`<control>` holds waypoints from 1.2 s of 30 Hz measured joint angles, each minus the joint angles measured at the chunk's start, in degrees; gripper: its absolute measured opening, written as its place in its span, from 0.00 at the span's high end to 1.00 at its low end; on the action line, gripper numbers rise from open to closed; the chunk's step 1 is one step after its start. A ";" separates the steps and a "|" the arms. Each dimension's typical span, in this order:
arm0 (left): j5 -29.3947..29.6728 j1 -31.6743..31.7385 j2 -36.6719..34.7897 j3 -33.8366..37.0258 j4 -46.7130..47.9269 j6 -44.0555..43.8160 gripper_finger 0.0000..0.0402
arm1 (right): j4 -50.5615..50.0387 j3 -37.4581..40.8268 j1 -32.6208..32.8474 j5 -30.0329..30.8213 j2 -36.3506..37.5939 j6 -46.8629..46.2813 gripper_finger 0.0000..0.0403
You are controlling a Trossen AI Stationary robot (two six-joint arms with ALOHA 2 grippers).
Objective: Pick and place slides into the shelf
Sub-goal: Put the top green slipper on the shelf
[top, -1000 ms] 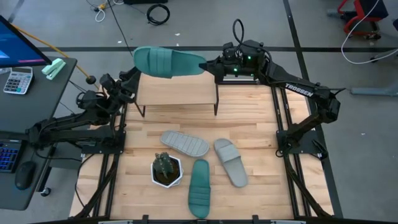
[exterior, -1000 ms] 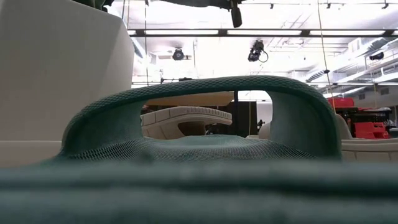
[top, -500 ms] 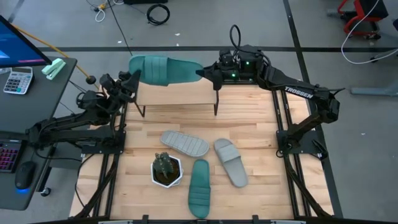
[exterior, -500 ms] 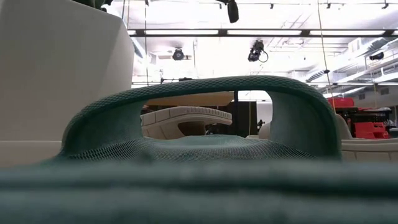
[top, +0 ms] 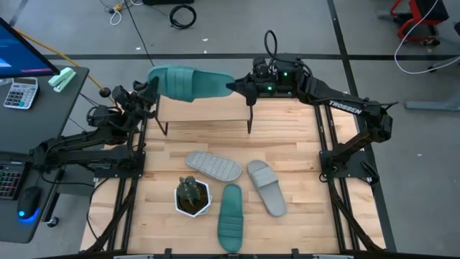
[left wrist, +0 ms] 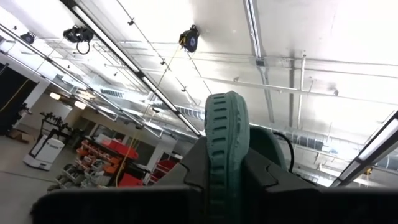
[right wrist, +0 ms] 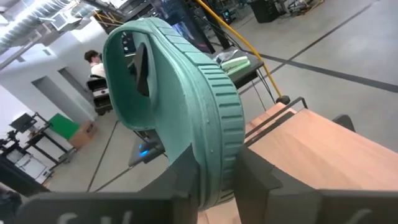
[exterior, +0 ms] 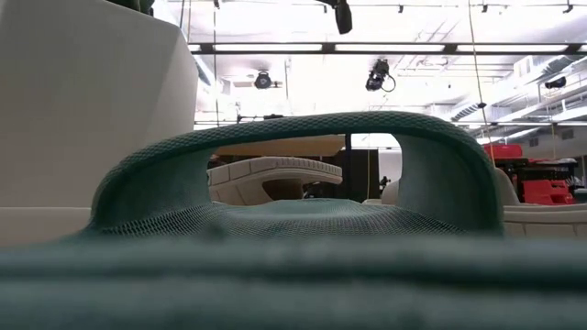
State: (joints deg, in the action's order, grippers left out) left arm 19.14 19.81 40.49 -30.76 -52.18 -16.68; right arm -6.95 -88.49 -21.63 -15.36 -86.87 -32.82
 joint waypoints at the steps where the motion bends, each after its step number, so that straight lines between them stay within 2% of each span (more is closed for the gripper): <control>1: 0.00 0.00 0.00 0.00 -0.03 0.25 0.88 | -0.01 0.00 0.21 0.00 0.00 -0.01 0.78; 5: -0.10 0.00 -0.06 0.00 -0.19 0.93 0.88 | -0.20 0.00 0.83 -0.24 0.05 1.40 0.75; 15: -1.69 0.03 -2.09 -0.15 0.59 7.49 0.88 | -3.12 0.00 -1.48 -10.01 0.51 2.32 0.65; 19: -1.71 2.05 -2.40 -4.95 9.53 9.22 0.88 | -4.52 0.00 -1.66 -11.36 0.89 2.36 0.62; 22: -4.61 4.59 -1.57 -11.47 22.47 8.96 0.88 | -5.11 0.00 -1.60 -12.14 1.05 2.44 0.61; 27: -13.04 10.62 1.97 -24.39 44.42 9.27 0.88 | -6.00 0.04 -1.59 -14.59 1.62 2.84 0.61; 33: -33.21 21.74 8.16 -37.23 62.55 11.84 0.88 | -6.44 0.04 -1.44 -16.19 2.65 3.32 0.61; 36: -40.08 26.48 11.54 -42.48 68.33 13.46 0.88 | -6.71 0.04 -1.35 -16.74 2.87 3.49 0.61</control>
State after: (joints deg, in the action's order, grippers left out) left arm -20.94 46.30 52.03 -73.25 16.15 -3.21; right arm -13.66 -88.44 -22.98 -32.10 -84.00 -29.33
